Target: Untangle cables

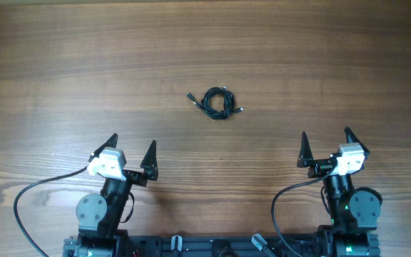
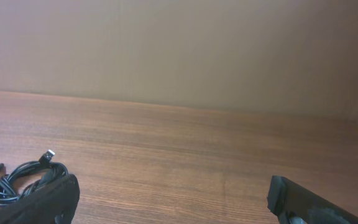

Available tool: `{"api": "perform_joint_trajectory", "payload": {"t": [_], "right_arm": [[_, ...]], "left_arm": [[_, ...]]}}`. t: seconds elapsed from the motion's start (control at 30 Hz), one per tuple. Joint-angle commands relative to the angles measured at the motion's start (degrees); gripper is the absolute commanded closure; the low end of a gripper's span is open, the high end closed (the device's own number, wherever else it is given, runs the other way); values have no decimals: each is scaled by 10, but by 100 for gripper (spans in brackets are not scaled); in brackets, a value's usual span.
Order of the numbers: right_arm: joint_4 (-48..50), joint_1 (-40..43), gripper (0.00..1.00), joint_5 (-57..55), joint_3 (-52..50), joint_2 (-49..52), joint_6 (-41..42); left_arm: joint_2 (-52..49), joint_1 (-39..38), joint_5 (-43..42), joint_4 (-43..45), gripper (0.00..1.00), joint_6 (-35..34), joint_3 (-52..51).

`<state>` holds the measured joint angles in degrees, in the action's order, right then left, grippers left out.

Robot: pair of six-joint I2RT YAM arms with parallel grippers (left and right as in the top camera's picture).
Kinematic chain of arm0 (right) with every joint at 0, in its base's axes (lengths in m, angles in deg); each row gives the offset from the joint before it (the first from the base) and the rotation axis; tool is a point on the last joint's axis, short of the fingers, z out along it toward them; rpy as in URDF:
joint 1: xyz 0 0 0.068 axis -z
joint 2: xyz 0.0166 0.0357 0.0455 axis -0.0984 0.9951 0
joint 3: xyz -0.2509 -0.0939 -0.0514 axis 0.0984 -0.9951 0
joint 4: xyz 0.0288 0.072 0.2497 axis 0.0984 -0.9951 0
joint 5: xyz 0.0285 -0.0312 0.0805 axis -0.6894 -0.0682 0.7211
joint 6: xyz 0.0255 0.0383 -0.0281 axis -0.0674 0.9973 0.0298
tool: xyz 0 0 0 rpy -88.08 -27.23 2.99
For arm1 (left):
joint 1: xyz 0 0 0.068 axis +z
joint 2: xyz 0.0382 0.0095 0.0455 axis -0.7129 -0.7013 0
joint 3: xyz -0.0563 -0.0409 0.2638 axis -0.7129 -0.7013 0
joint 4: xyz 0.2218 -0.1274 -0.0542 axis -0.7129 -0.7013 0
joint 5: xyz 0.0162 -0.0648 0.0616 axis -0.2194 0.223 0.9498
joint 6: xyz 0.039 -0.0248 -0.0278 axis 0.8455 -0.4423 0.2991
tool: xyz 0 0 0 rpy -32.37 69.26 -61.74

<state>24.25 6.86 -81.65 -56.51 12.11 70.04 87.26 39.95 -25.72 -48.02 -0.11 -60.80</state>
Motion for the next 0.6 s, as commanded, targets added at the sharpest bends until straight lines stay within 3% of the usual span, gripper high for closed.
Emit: {"api": "perform_joint_trajectory", "payload": {"t": [0.0,0.2,0.33,0.47,0.57], "right_arm": [[2,-3,0,-8,-1,-1,-10],[2,-3,0,-8,-1,-1,-10],[2,-3,0,-8,-1,-1,-10],[3,-3,0,-8,-1,-1,-10],[2,-3,0,-8,-1,-1,-10]], "left_arm": [[1,-2,-7,0,0,12,-5],[1,-2,-6,5,0,14,-5],[1,-2,-38,72,0,4,9],[-35,-2,-38,22,0,-10,97],[-167,-2,-64,-26,0,-9,221]]}}
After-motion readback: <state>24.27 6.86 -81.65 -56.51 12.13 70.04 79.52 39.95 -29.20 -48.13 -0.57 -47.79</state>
